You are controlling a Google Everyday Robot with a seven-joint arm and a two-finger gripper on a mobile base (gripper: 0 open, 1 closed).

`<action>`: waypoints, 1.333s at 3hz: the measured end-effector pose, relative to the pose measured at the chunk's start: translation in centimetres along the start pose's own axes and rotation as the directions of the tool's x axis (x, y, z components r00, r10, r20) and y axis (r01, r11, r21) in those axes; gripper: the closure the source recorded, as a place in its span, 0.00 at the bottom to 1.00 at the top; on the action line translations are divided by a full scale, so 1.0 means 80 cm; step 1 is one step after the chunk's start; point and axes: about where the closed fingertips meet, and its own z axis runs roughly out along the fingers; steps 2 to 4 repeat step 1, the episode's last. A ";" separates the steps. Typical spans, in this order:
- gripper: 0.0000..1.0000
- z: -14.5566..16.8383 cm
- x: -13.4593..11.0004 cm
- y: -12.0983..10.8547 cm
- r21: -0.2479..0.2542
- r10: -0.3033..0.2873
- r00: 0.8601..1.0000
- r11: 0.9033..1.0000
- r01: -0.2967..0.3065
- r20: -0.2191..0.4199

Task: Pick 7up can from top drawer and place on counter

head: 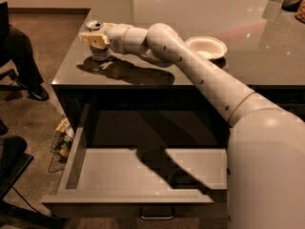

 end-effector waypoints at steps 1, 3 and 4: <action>0.00 0.000 0.000 0.000 0.000 0.000 1.000 1.000 0.000 0.000; 0.00 0.000 0.000 0.000 0.000 0.000 1.000 1.000 0.000 0.000; 0.00 0.000 0.000 0.000 0.000 0.000 1.000 1.000 0.000 0.000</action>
Offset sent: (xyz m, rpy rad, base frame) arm 0.0000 0.0000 0.0000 0.0000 0.0000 0.0000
